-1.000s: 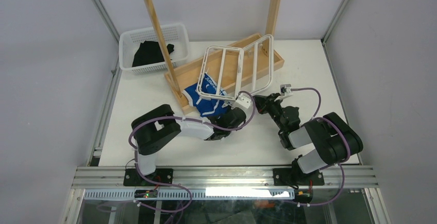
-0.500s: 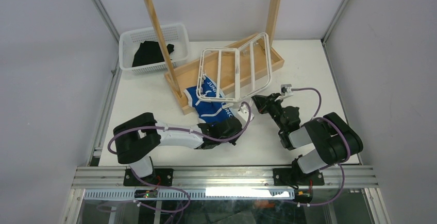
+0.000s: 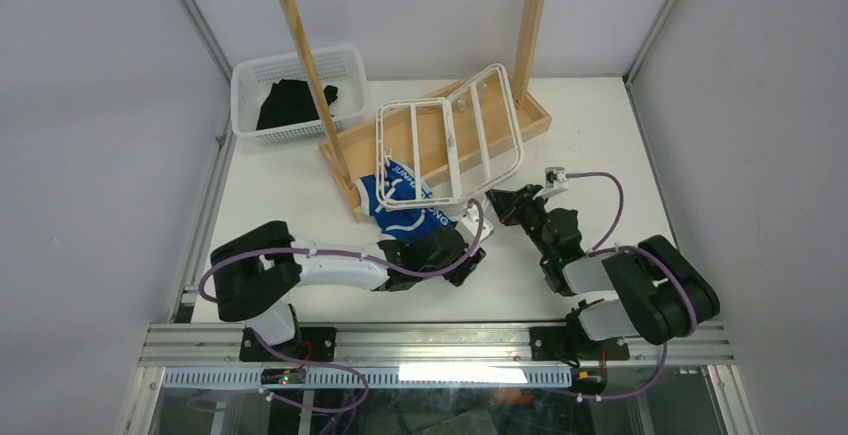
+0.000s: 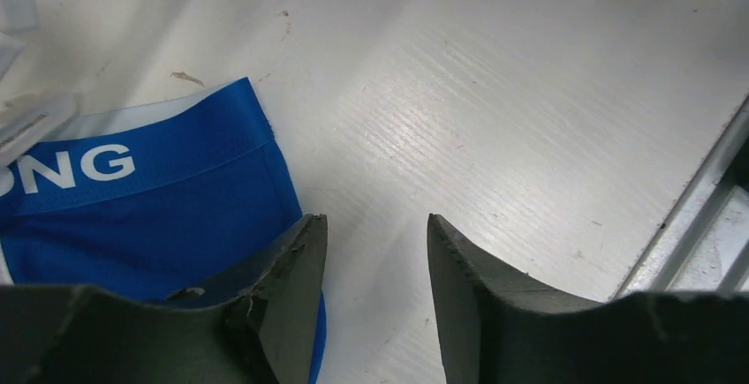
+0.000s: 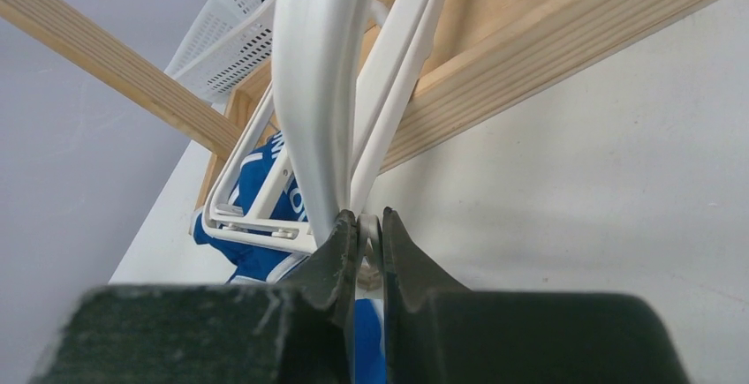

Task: Clip the underwear to the hanger
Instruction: Clamp the underwear onto the hanger.

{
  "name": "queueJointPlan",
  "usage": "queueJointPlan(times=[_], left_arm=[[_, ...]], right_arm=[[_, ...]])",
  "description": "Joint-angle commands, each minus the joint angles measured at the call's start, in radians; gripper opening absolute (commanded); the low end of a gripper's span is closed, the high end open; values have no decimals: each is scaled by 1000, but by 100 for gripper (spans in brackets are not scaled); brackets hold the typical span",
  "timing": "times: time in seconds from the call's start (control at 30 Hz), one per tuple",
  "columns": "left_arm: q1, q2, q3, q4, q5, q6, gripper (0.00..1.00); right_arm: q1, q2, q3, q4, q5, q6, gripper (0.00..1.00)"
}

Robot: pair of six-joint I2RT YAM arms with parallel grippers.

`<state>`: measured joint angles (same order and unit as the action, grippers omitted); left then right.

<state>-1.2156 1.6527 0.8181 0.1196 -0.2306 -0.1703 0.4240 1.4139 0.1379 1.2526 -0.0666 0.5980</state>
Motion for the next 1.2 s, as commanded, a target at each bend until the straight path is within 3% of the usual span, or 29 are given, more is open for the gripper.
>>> queueJointPlan(times=[0.0,0.1,0.3,0.5,1.17], left_arm=[[39,-104,-18,56,52,43,47],[89,-130,-40,48,46,36,48],[151,-100,-53,85,7,1,55],[179,-1,22,82,-70,-23,59],[248,149,162,-25,-40,-4,63]], right_arm=[[18,-96,12,-124,92,49,0],[19,-145,20,-236,130,72,0],[31,-177,14,-287,153,95,0],[47,-169,24,-285,151,117,0],[64,-107,32,-226,134,123,0]])
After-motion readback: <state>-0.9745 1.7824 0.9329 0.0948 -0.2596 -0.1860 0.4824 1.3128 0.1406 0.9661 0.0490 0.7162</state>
